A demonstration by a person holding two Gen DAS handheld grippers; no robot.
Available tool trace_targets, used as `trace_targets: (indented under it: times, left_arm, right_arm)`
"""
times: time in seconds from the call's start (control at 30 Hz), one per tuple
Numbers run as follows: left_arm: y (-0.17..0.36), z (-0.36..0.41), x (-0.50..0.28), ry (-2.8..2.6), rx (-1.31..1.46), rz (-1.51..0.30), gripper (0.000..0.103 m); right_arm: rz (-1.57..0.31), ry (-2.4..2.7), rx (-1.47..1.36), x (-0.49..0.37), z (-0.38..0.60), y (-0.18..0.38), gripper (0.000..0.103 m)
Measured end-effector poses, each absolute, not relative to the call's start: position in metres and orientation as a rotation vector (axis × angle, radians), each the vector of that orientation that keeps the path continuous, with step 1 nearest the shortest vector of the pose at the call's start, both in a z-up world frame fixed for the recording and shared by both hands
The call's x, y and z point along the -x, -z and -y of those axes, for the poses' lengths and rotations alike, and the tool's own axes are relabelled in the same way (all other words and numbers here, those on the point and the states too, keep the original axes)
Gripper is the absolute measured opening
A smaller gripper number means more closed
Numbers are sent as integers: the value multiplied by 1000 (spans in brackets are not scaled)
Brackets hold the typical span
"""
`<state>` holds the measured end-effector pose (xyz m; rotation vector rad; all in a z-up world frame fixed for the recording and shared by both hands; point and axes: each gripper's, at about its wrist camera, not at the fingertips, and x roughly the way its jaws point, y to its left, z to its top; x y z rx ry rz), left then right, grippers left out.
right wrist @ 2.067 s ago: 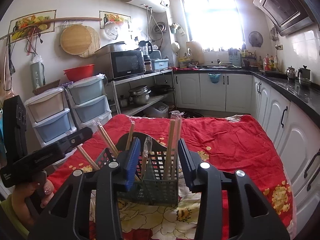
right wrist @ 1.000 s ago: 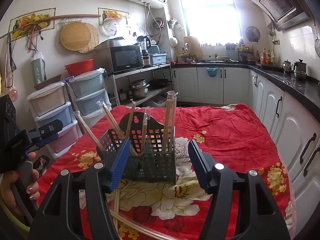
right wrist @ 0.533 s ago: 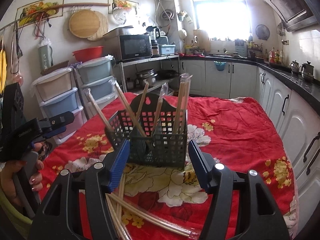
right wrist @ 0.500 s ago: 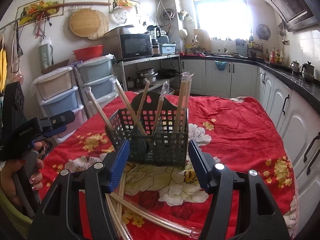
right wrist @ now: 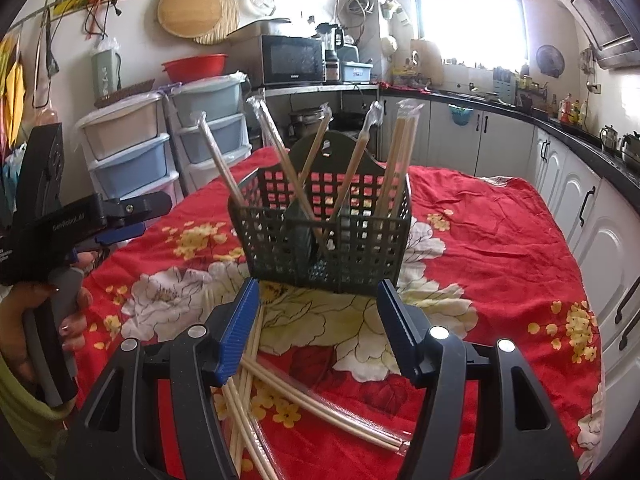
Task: Organize utensils
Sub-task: 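Withdraw both tools from the caddy toward the chopstick pile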
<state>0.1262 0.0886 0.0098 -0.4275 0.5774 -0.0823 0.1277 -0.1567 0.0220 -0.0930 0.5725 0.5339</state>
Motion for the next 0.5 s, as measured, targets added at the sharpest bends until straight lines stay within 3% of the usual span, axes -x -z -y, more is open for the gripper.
trace_targets:
  times: [0.5]
  left_arm:
    - [13, -85, -126, 95, 408, -666, 92]
  right_arm:
    - [-644, -582, 171, -123, 142, 2, 59]
